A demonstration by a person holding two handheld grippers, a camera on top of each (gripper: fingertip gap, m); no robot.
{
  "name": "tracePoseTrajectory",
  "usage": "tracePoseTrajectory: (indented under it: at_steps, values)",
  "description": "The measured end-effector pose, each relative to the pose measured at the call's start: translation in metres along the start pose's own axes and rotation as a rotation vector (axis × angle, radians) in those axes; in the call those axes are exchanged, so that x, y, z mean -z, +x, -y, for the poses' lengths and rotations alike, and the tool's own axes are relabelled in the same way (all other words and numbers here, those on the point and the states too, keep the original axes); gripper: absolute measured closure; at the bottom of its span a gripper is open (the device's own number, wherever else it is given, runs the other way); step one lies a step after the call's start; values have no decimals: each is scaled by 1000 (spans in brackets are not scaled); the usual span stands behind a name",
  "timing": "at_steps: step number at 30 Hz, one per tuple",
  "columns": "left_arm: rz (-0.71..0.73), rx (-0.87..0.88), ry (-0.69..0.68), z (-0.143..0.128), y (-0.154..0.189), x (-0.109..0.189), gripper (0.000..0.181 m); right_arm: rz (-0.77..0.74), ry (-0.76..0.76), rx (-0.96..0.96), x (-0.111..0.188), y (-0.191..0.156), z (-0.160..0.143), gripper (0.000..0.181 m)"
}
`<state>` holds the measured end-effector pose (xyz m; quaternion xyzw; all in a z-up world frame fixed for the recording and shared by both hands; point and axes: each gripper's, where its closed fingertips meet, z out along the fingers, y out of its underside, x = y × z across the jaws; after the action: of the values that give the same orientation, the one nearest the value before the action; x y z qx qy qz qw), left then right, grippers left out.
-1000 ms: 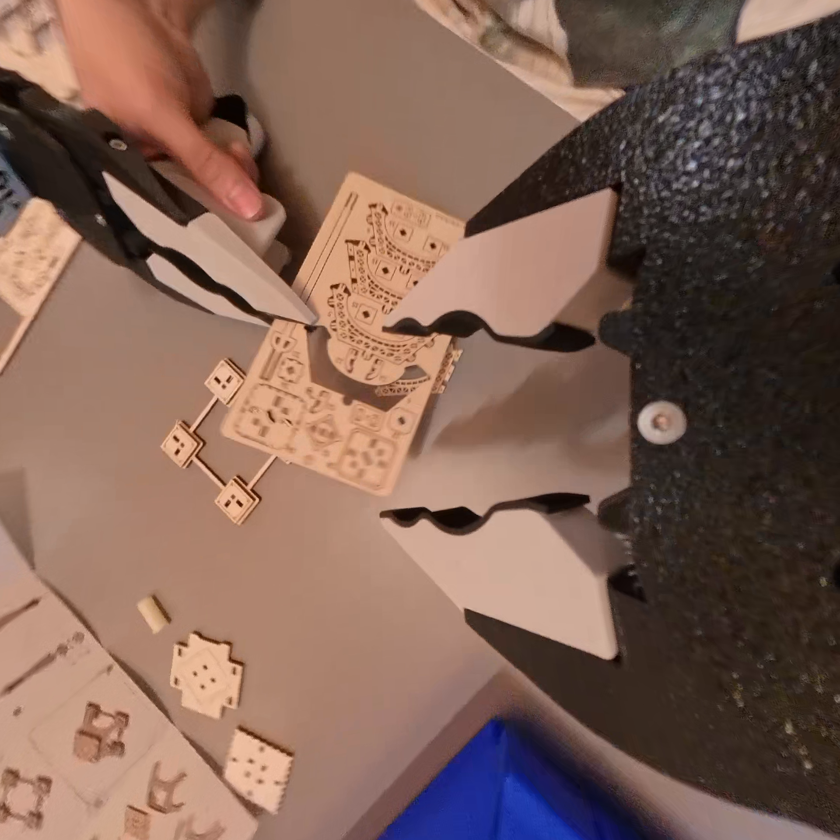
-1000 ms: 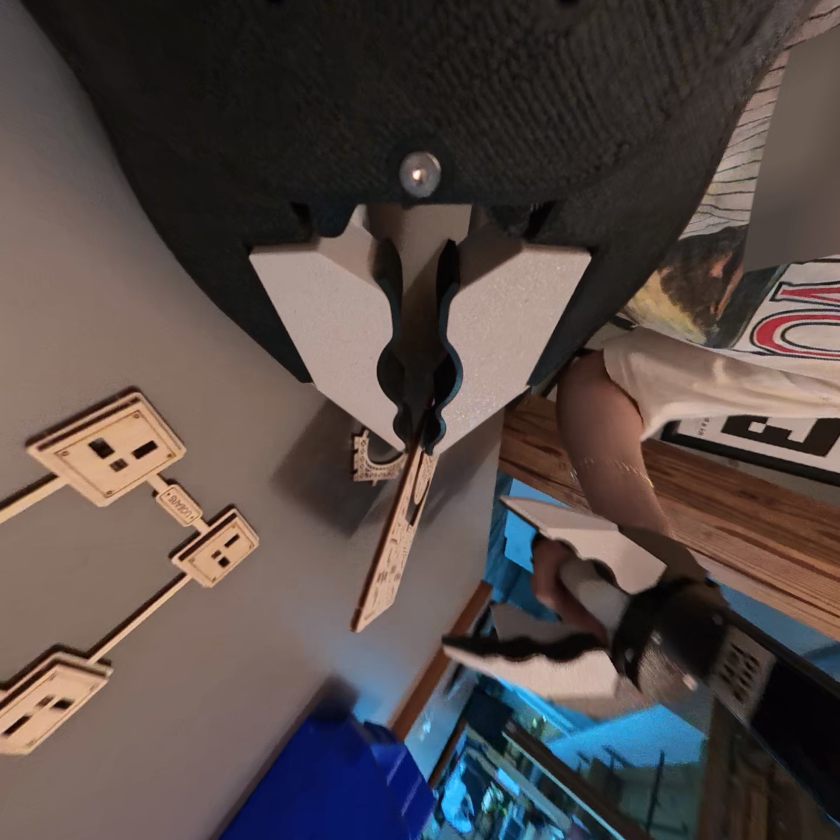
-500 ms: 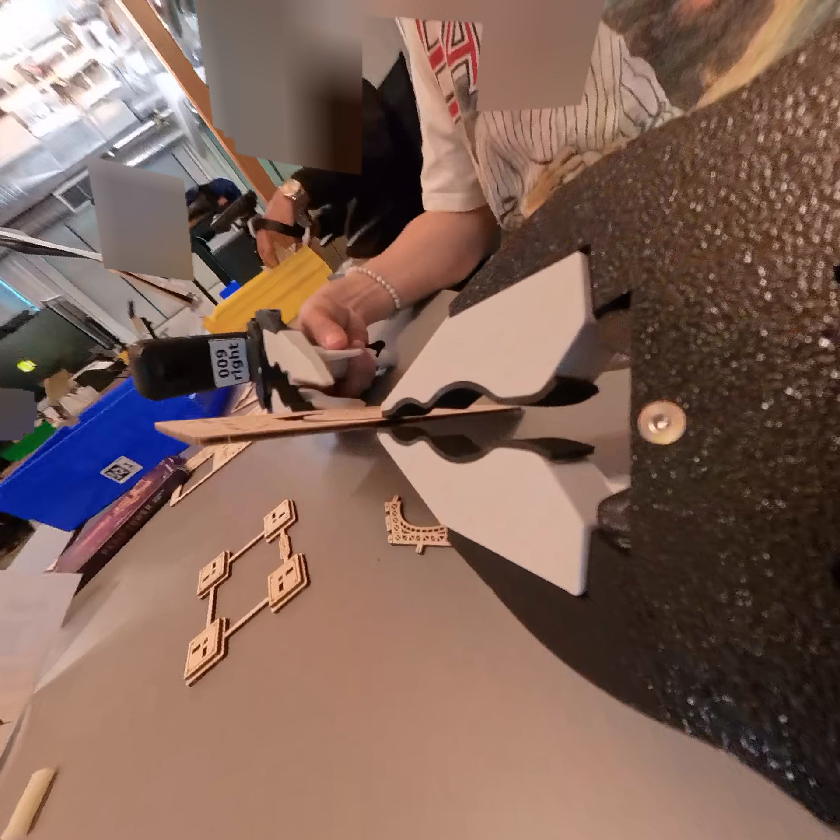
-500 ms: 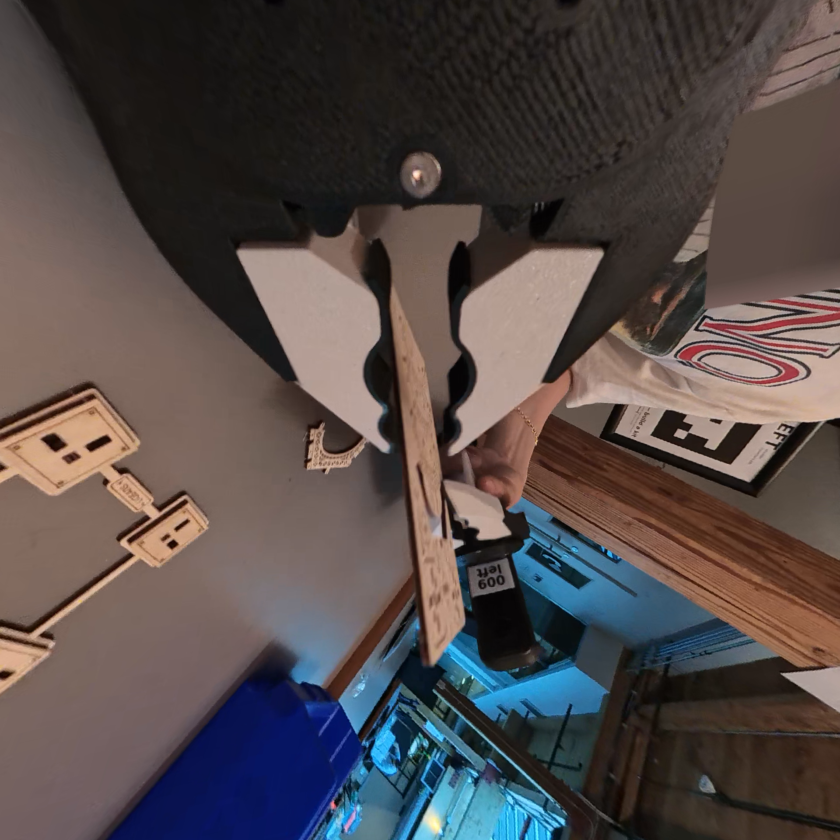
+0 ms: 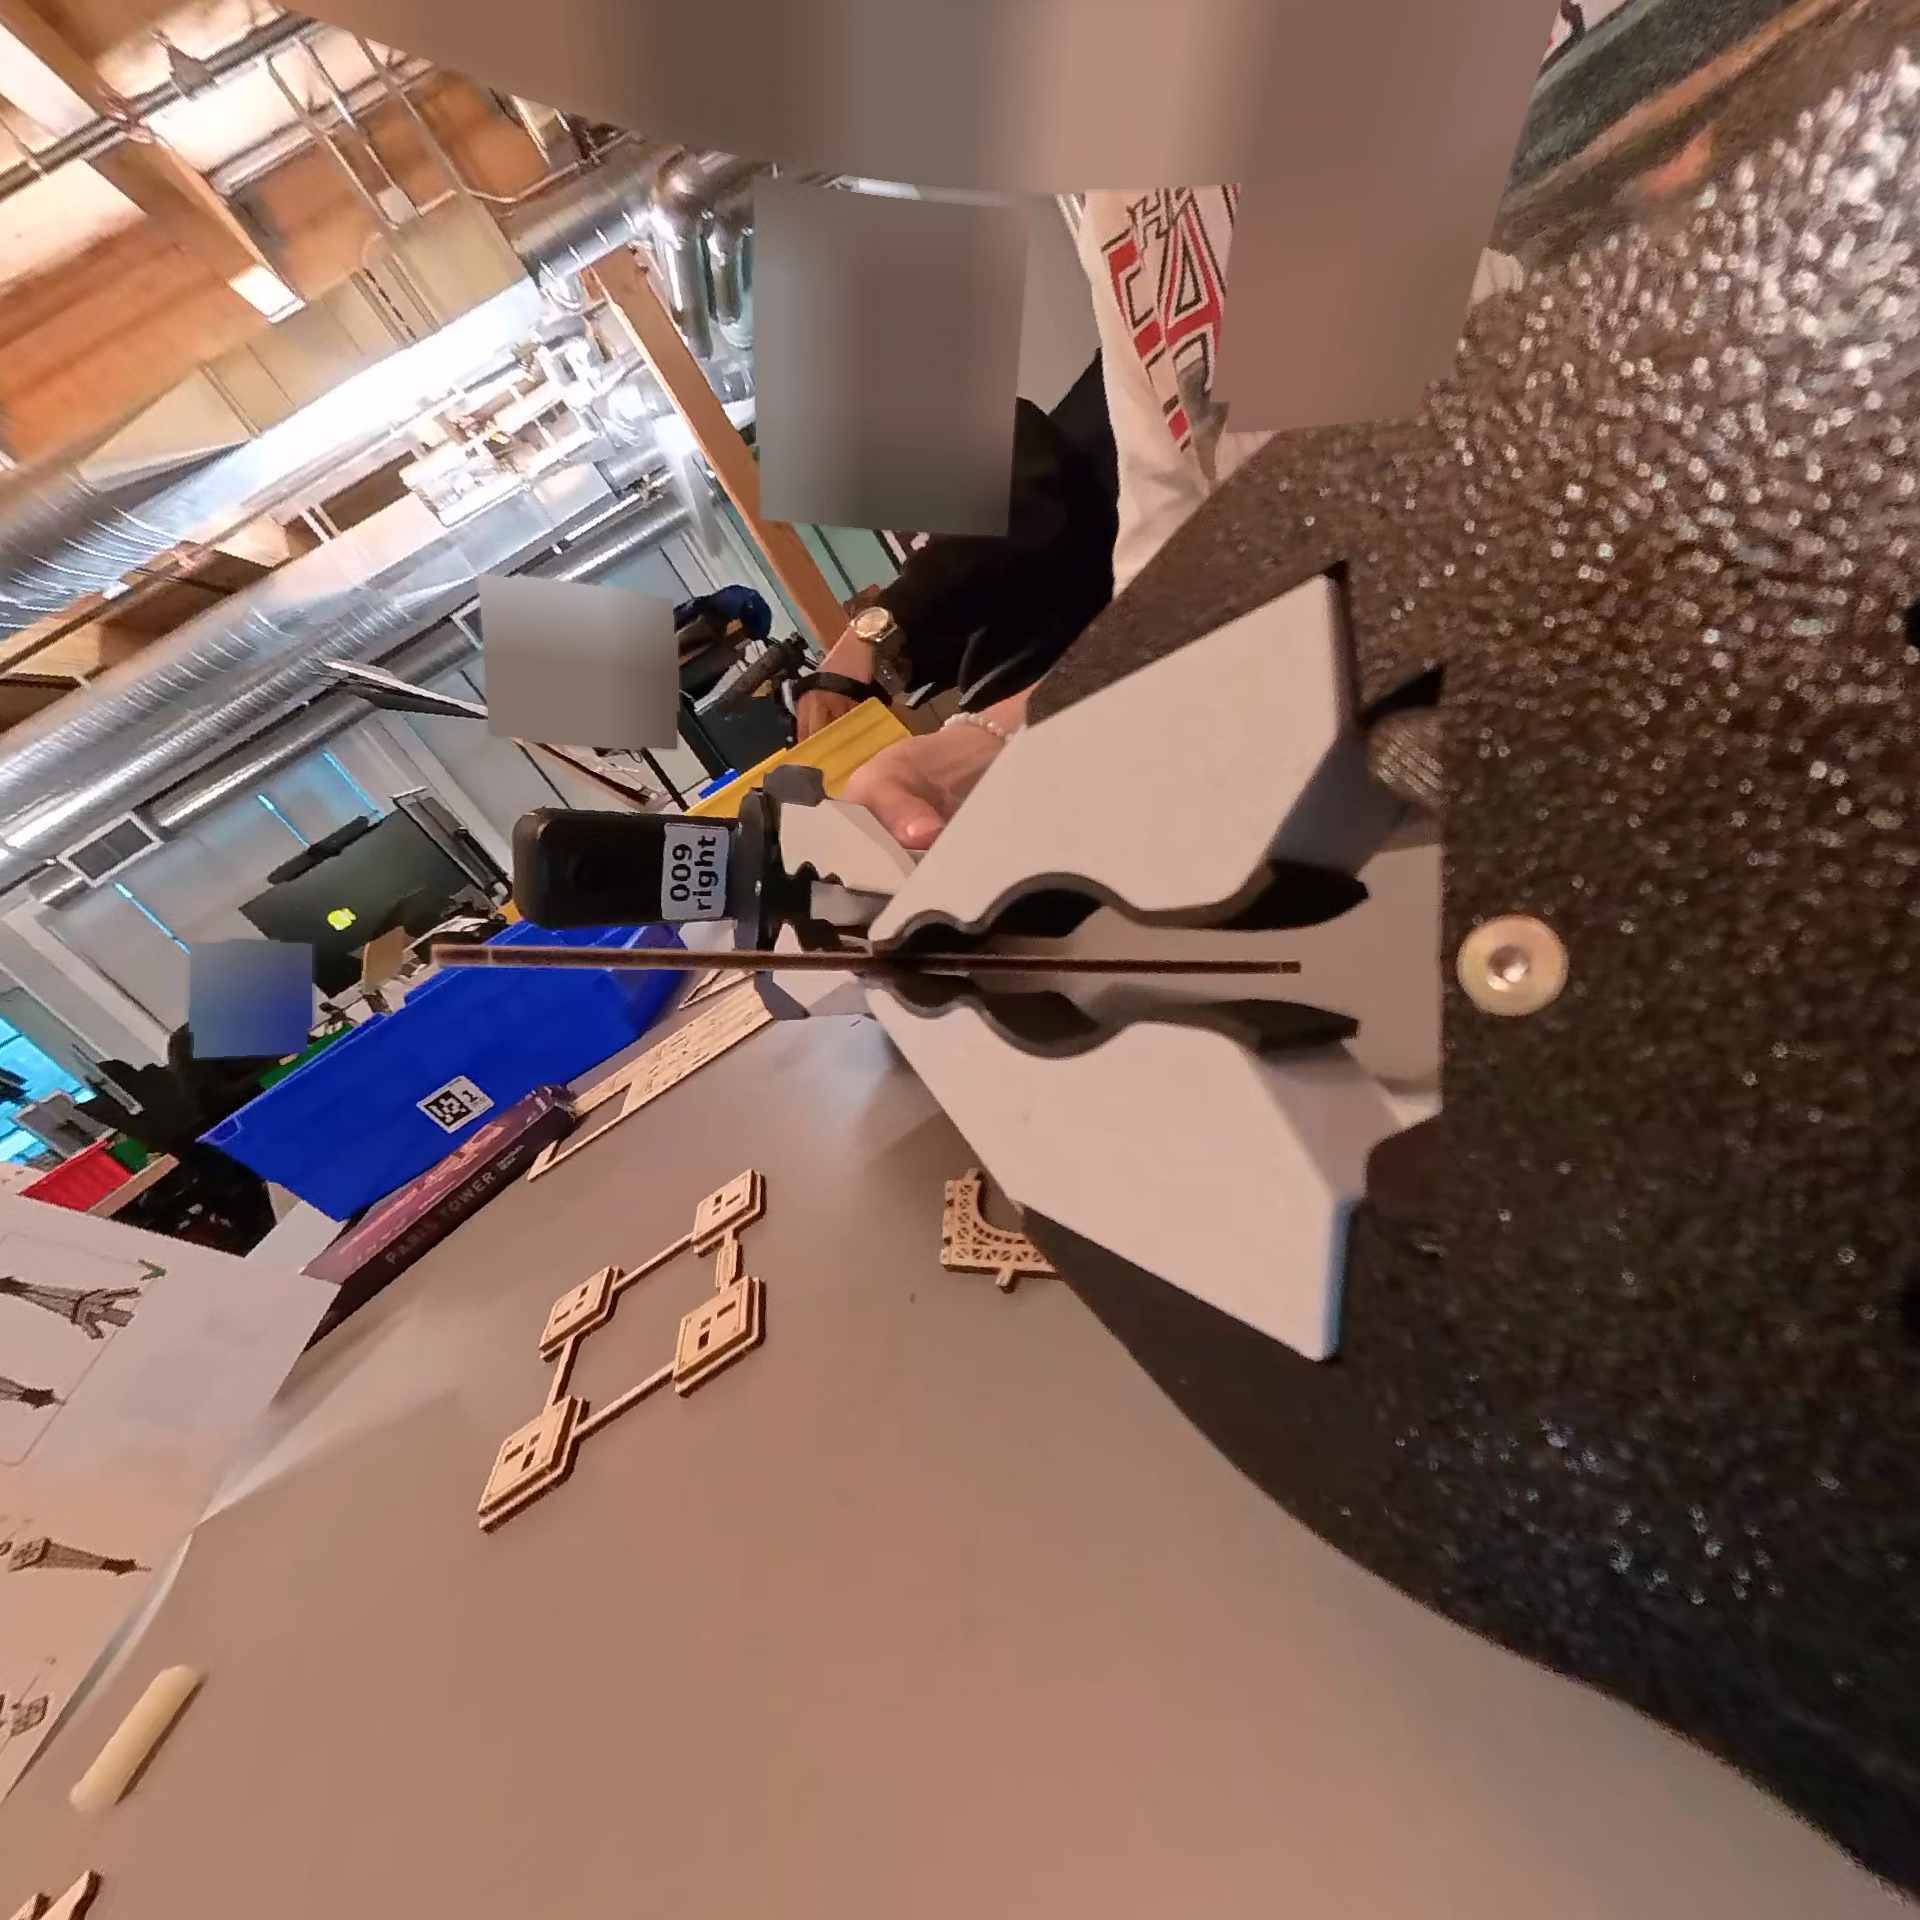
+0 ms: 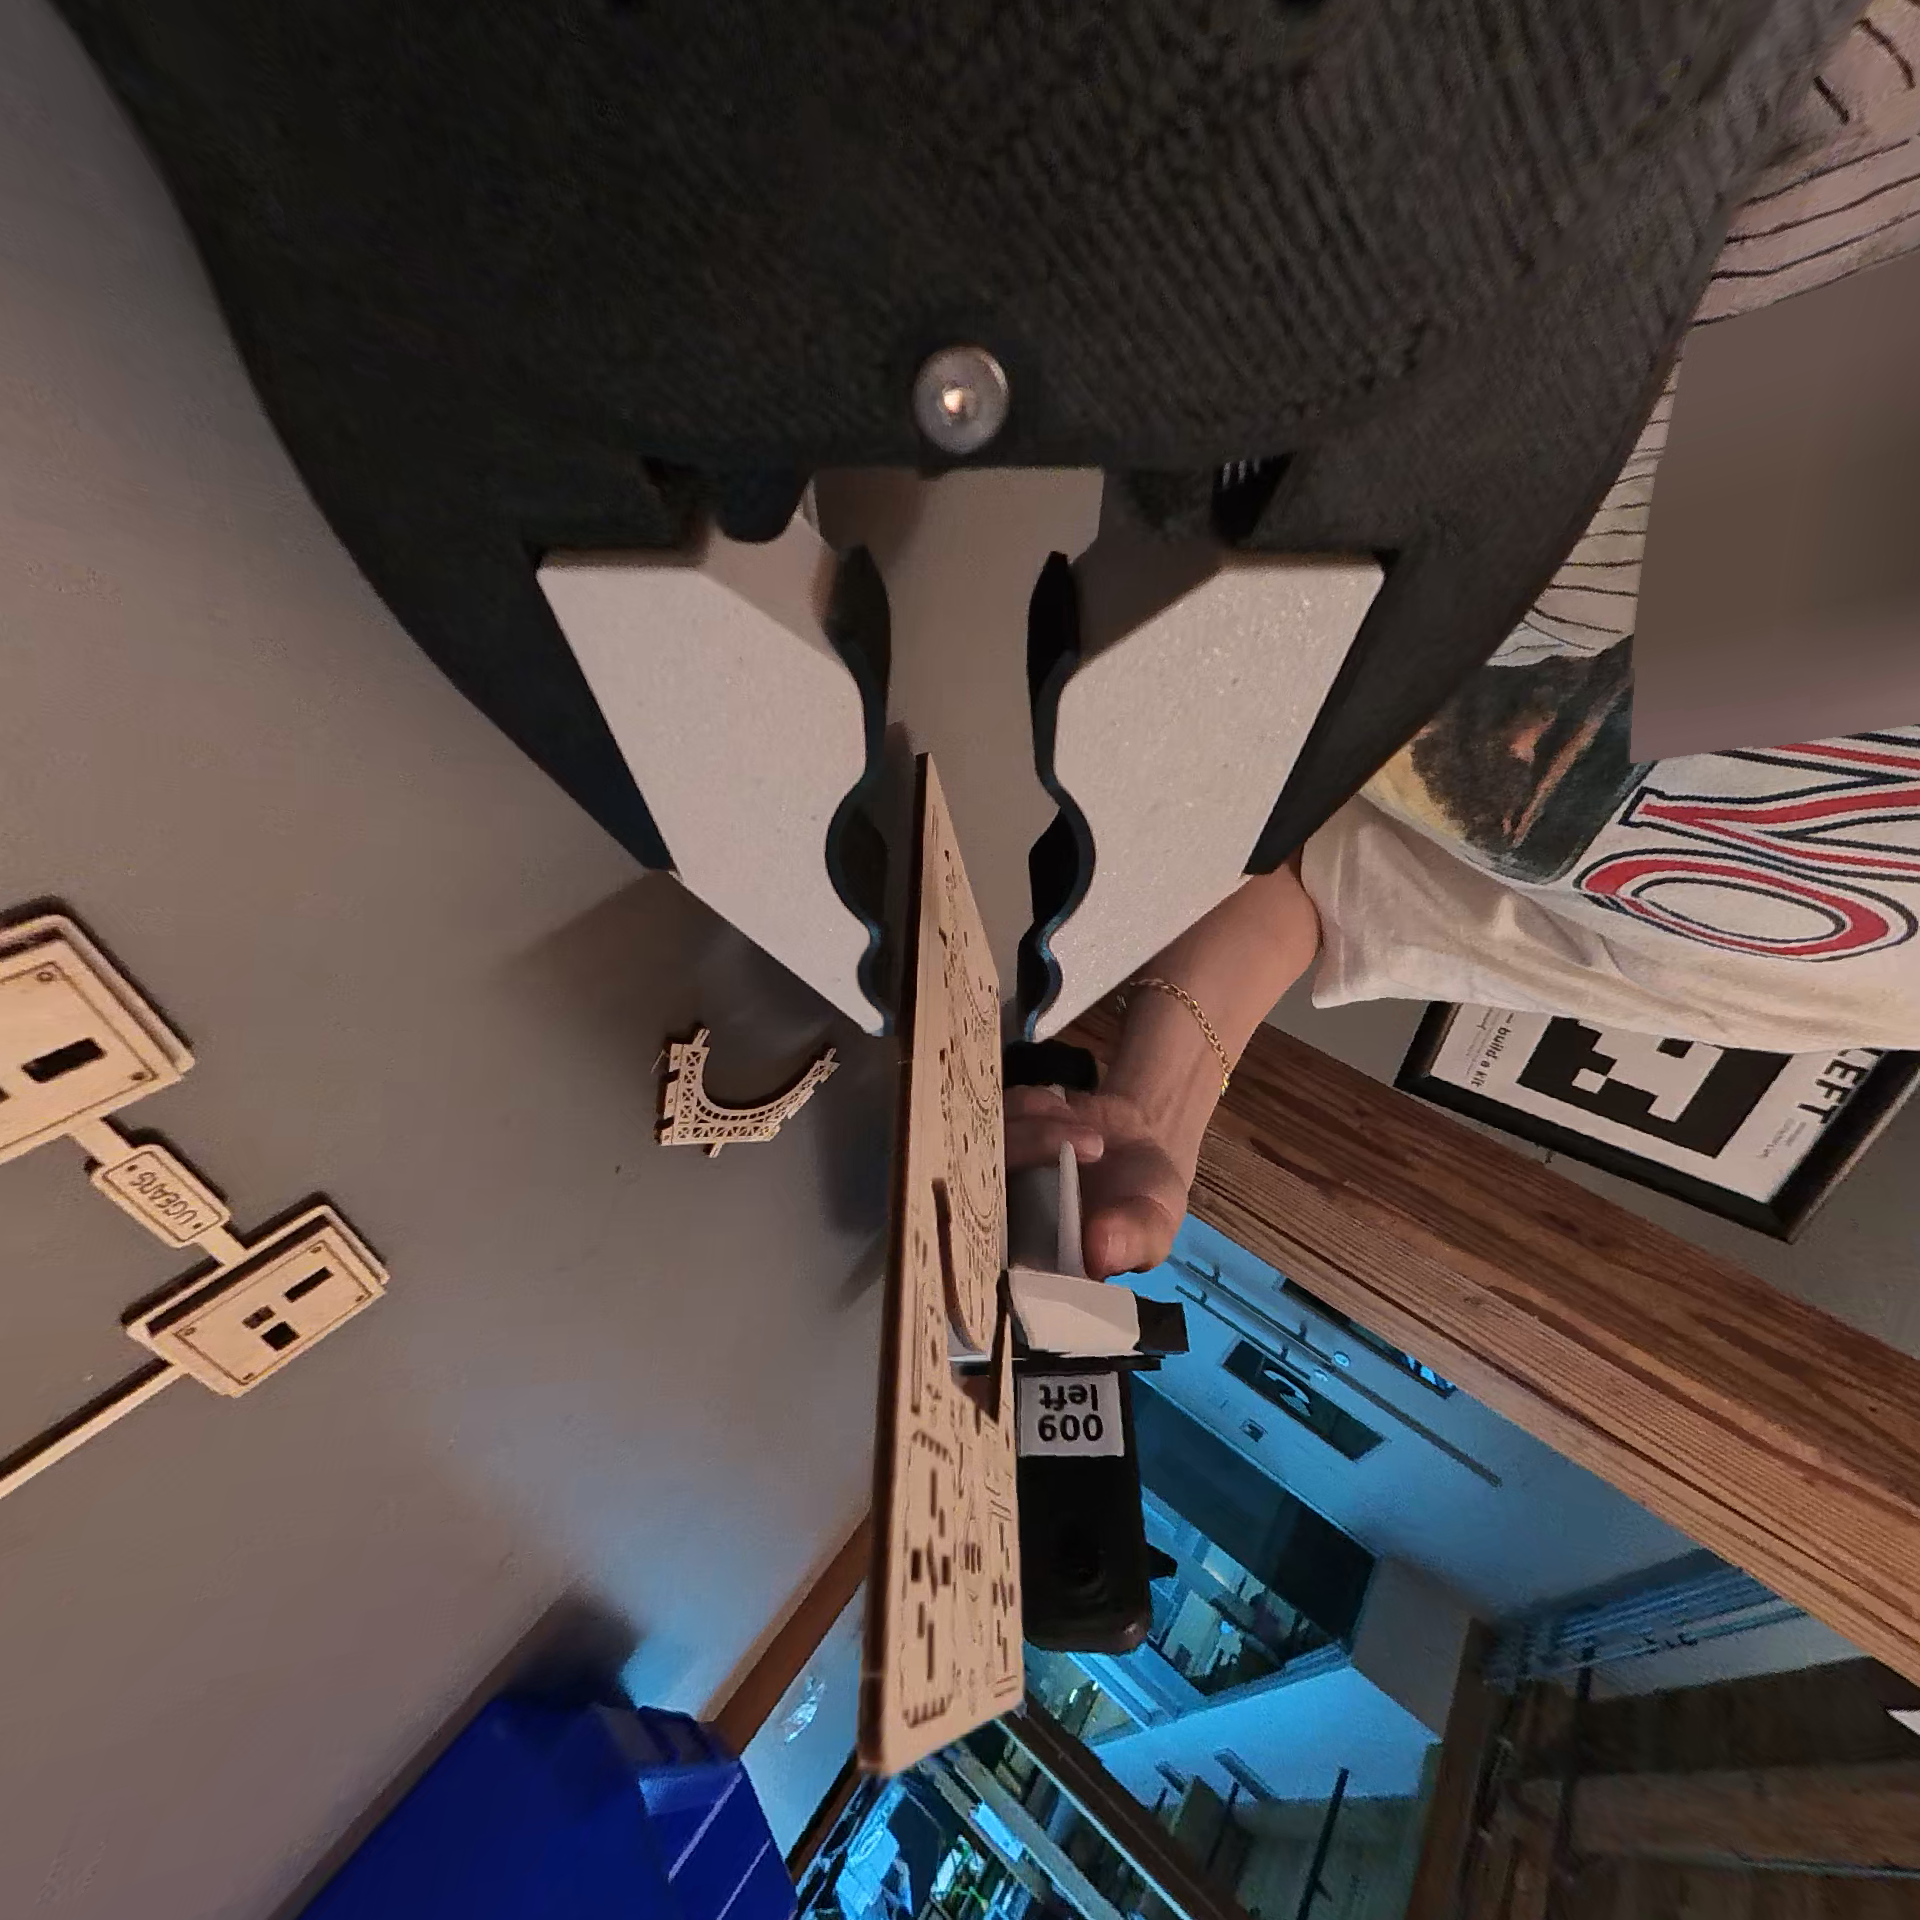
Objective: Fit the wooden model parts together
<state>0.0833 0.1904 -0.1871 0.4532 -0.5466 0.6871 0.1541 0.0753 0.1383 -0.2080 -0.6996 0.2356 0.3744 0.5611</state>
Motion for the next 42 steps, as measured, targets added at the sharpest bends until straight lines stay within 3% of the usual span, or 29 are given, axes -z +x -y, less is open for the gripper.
tracePoseTrajectory:
  at_steps: [5,8,11,14,18,24,26,28,32,37,42]
  values:
    - [-26,41,64,8,3,-2,181,-19,64,-4,5,1,7,159]
    - [-31,40,63,8,6,-8,181,-41,116,13,11,1,12,146]
    - [-44,38,65,9,11,-17,181,-27,105,20,12,-4,6,150]
    - [-65,34,43,7,15,-30,181,-16,101,22,19,-10,0,166]
    - [-102,34,-14,1,20,-50,181,-30,221,17,42,-11,10,174]
    - [-122,-7,-109,-7,26,-81,181,-85,274,60,73,-13,6,179]
    - [-55,-52,-163,-13,17,-92,179,-113,294,55,84,-11,5,181]
    - [66,-154,-204,-14,3,-99,163,-169,333,25,98,-1,7,181]
    - [316,-503,-221,-5,-2,-108,149,-331,357,-50,119,23,3,181]
    - [434,-767,-490,-41,2,-136,125,-346,353,-74,120,26,2,179]
    - [510,-827,-570,-47,-5,-155,123,-347,356,-73,120,26,2,180]
